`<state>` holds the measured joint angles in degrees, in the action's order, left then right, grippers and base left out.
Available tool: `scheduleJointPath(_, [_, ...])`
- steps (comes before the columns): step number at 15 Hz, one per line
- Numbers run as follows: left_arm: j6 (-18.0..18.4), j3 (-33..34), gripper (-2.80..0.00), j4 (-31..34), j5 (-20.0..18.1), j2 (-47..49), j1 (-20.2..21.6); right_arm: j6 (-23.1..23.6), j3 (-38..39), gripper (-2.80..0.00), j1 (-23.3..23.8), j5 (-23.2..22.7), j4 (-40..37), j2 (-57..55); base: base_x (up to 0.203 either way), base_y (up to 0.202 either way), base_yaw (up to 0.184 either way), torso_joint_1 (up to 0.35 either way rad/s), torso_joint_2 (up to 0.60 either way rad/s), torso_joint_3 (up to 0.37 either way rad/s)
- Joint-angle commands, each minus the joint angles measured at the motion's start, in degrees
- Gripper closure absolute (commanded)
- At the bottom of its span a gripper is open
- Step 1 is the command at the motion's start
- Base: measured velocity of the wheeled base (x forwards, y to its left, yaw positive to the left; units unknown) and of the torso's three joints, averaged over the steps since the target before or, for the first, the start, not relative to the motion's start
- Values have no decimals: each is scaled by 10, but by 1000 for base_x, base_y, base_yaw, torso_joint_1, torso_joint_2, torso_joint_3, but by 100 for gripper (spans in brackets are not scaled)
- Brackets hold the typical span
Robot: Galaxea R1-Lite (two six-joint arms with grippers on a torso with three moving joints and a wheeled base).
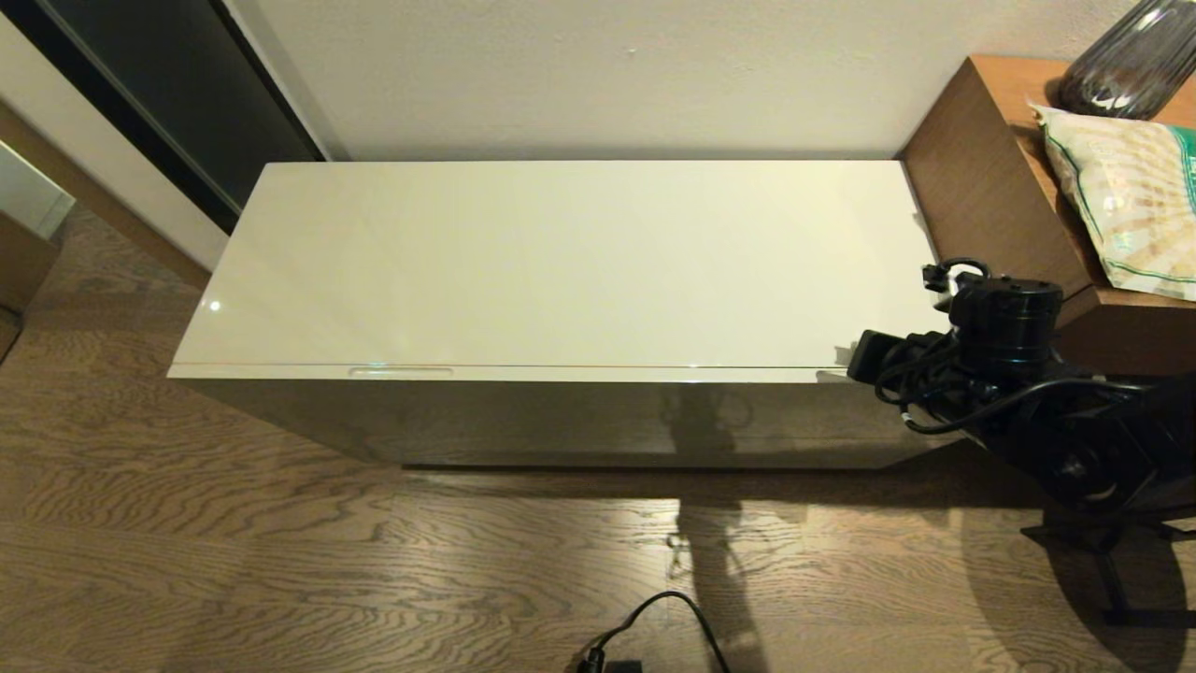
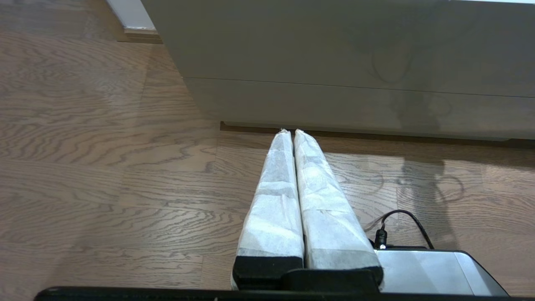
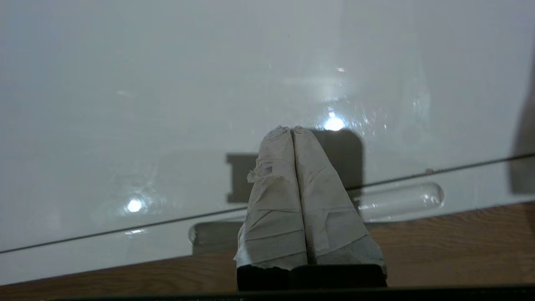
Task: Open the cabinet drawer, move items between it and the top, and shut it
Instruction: Open the drawer
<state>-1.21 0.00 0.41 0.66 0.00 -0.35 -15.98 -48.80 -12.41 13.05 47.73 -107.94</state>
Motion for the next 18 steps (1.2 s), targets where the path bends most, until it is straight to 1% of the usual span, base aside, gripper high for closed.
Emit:
scheduleJointPath(1, [0, 0, 0, 0, 0, -1, 0, -2, 11, 0, -3, 8, -5, 6, 0, 0, 0, 0, 0, 0])
scheduleJointPath(7, [0, 0, 0, 0, 0, -1, 0, -7, 37, 0, -2, 15, -5, -20, 0, 0, 0, 0, 0, 0])
scheduleJointPath(8, [0, 0, 0, 0, 0, -1, 0, -15, 37, 0, -1, 15, -3, -33, 0, 0, 0, 0, 0, 0])
scheduleJointPath(10, [0, 0, 0, 0, 0, -1, 0, -51, 37, 0, 4, 13, -2, -75, 0, 0, 0, 0, 0, 0])
scheduleJointPath(14, [0, 0, 0, 0, 0, -1, 0, -86, 47, 0, 14, 7, -4, -110, 0, 0, 0, 0, 0, 0])
scheduleJointPath(16, [0, 0, 0, 0, 0, -1, 0, -90, 58, 0, 14, 7, 0, -120, 0, 0, 0, 0, 0, 0])
scheduleJointPath(18, [0, 0, 0, 0, 0, -1, 0, -104, 66, 0, 14, 7, 1, -127, 0, 0, 0, 0, 0, 0])
